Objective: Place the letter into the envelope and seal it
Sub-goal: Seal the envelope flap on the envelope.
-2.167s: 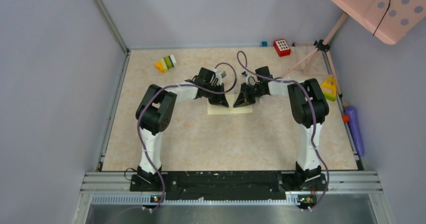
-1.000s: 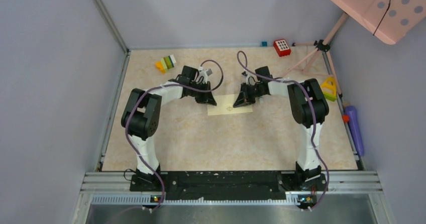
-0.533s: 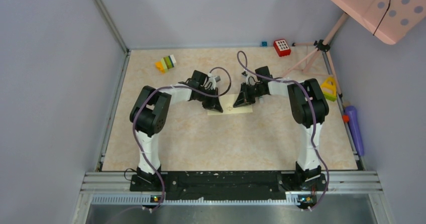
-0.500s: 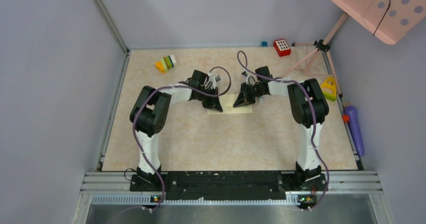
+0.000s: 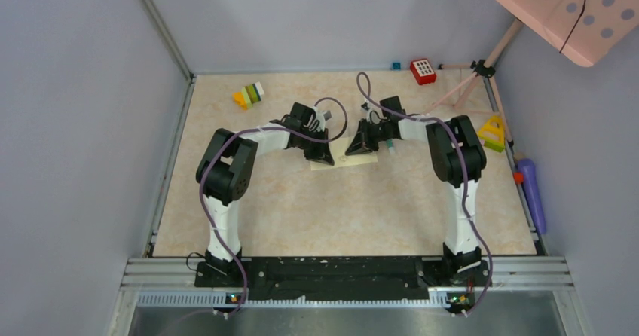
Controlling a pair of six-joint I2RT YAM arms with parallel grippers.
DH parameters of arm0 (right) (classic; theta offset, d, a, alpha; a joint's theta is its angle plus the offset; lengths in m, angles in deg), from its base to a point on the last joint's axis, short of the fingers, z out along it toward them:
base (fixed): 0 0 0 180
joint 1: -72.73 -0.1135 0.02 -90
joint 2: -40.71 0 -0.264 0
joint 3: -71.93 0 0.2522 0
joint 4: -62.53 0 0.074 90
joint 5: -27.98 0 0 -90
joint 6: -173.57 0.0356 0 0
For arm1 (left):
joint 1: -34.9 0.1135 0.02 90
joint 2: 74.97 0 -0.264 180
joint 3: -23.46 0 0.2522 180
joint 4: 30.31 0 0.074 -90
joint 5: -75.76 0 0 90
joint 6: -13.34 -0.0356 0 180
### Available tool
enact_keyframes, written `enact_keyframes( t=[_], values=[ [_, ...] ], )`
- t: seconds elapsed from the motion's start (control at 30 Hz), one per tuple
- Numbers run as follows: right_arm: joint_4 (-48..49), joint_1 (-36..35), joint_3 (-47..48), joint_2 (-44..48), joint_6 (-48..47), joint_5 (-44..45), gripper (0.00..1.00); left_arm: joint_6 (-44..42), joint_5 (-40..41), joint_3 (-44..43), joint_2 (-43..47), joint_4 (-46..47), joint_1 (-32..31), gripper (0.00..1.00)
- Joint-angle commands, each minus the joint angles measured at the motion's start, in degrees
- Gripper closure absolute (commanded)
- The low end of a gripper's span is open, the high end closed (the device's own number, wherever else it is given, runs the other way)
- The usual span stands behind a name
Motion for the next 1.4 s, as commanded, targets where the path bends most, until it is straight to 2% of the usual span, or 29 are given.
enact_keyframes(
  t=[0.0,0.5,1.0,1.37],
  values=[
    [4.32,-2.0,2.39,-3.42,3.37,2.22,1.0,-1.94,6.67,-0.27,-3.44,-0.4,-0.36,1.0],
    [12.41,-4.54,2.28,-5.14,9.47,1.01,1.0,-2.15,6.87,0.14,-3.79,-0.47,-0.74,1.0],
    [21.08,-1.5,1.31,-4.39,15.94,1.54,1.0,-1.86,7.06,1.15,-3.19,0.04,-0.71,1.0],
    [21.26,-3.56,-1.47,-4.2,13.37,-1.37,1.0,-1.26,6.9,1.09,-3.34,0.22,-0.81,1.0]
  ],
)
